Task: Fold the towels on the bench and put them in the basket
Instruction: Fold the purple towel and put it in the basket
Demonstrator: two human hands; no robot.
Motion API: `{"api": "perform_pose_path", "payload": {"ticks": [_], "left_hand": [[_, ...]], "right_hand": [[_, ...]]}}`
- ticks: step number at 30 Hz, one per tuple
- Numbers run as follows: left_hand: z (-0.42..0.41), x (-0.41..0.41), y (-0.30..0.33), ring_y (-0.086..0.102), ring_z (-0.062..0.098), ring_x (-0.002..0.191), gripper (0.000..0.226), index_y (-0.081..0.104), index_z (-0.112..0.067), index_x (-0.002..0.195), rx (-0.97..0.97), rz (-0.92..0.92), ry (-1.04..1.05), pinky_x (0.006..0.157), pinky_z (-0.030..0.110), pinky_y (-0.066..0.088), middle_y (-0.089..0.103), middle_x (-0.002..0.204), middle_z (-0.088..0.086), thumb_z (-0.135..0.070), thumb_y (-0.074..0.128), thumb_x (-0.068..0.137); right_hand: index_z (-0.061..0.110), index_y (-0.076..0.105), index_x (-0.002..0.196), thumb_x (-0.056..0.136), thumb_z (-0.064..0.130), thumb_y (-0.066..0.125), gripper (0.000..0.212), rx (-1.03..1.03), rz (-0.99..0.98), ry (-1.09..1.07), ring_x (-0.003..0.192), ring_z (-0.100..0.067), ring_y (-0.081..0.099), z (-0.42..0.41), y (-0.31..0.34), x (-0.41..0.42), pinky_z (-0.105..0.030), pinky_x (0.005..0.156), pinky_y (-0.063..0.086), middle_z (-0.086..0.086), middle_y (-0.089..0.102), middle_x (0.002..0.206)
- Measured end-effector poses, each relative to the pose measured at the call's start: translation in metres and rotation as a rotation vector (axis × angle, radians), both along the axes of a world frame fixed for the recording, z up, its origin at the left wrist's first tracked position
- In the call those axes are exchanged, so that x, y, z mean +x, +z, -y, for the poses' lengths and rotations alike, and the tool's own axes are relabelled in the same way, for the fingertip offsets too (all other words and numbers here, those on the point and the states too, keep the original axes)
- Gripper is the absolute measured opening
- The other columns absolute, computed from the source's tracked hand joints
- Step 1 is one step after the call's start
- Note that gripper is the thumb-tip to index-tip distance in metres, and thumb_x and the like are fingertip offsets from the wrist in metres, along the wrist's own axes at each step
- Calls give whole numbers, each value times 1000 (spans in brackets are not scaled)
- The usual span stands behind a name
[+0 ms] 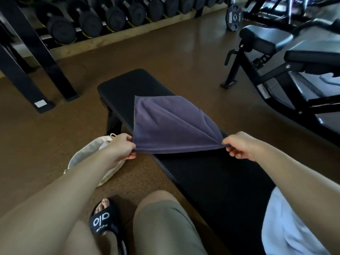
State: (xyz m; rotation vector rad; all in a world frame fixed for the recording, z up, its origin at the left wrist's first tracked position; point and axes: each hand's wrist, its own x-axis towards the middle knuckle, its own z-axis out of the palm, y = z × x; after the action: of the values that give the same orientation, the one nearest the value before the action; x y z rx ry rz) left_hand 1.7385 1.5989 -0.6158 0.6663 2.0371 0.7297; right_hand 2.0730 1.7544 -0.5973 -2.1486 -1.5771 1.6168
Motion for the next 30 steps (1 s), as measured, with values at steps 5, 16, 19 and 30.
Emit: {"api": "perform_pose_path", "payload": {"ticks": [5,16,19,30], "left_hand": [[7,-2,-5,65,24,90,25,57,-12,118,-46,-268,-154,67,36,56,64,103,11,-1,50,97],[25,-25,-14,66,27,95,17,61,-23,109,118,-316,84,84,52,61,62,103,1,-15,58,94],[24,-25,-17,65,27,96,18,62,-22,110,125,-322,117,83,51,61,63,105,3,-15,58,95],[13,-24,-27,66,24,85,18,65,-15,102,99,-173,237,79,44,60,68,94,6,-29,55,98]], "right_hand": [[5,67,105,96,17,65,15,-100,14,49,49,-13,53,59,5,23,-22,45,37,-4,61,65],[6,67,107,99,25,62,22,-130,104,372,49,-11,61,110,6,-1,-21,45,42,-1,73,69],[8,65,113,101,23,60,19,-196,83,466,53,-10,62,109,9,-7,-20,46,42,-1,75,75],[6,70,112,100,30,63,27,-289,92,482,58,-9,65,95,14,-9,-19,49,45,-2,76,82]]}}
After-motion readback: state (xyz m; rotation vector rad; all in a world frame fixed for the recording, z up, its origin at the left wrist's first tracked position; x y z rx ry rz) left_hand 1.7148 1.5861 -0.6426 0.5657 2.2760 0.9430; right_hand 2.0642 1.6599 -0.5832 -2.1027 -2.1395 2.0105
